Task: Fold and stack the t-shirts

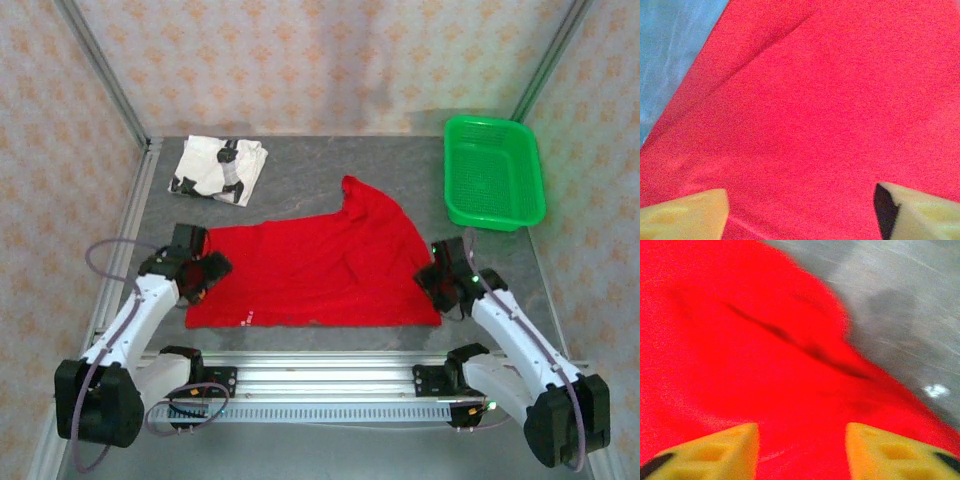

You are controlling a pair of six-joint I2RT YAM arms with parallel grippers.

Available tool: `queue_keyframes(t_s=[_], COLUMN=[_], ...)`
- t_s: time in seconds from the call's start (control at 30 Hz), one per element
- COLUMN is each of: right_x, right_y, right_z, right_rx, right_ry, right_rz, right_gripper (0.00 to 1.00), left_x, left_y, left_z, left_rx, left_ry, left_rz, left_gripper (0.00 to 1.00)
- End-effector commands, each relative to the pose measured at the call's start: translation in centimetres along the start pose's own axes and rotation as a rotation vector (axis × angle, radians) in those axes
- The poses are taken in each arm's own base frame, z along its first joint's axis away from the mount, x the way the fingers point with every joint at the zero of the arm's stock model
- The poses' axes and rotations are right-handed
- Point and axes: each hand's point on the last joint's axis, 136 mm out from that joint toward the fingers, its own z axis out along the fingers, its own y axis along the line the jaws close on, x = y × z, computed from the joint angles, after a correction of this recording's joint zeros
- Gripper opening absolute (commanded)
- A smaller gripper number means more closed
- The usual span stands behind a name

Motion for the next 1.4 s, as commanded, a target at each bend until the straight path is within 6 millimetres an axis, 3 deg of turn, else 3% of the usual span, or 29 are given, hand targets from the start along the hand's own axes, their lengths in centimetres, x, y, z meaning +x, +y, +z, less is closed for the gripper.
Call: queue_keyframes(t_s=[0.0,0.03,0.1,0.2,0.33,0.5,0.63,0.9,1.2,1.37], right_x=[-2.9,-3.4,-4.5,-6.2,-8.6,-10.2,-11.2,-10.4,-9.3,-10.3], right_y=[8.4,11.2,14.9,19.6,25.0,30.0,31.7,32.5,33.0,32.2], right_z=[-2.5,-2.9,-1.8,1.1,5.9,10.0,12.9,17.9,22.0,23.3], right_rx=[-0.170,-0.196,-0.161,-0.122,-0.107,-0.125,-0.151,-0.239,-0.247,-0.176], right_ry=[-0.043,-0.018,0.049,0.118,0.158,0.169,0.141,0.165,0.149,0.089], right_rz=[-0.226,-0.304,-0.441,-0.572,-0.654,-0.727,-0.761,-0.775,-0.763,-0.758], right_gripper=[0.61,0.63,0.64,0.64,0.63,0.62,0.62,0.63,0.63,0.62], left_x=[-4.6,-5.8,-7.9,-10.5,-13.2,-14.0,-13.7,-12.3,-11.4,-11.1], left_y=[-3.3,-4.4,-5.4,-6.6,-7.2,-7.4,-6.8,-4.8,-3.0,-2.1], left_z=[-4.0,-4.4,-4.6,-3.4,-0.9,2.0,3.1,3.1,3.7,3.8], left_rx=[0.063,0.076,0.051,0.047,0.081,0.069,0.058,0.031,0.008,-0.010], left_ry=[-0.087,-0.068,-0.034,0.007,0.031,0.060,0.060,0.057,0.079,0.095], left_rz=[0.054,0.073,0.124,0.162,0.101,0.118,0.120,0.118,0.111,0.106], left_gripper=[0.84,0.85,0.84,0.83,0.79,0.74,0.74,0.74,0.74,0.73])
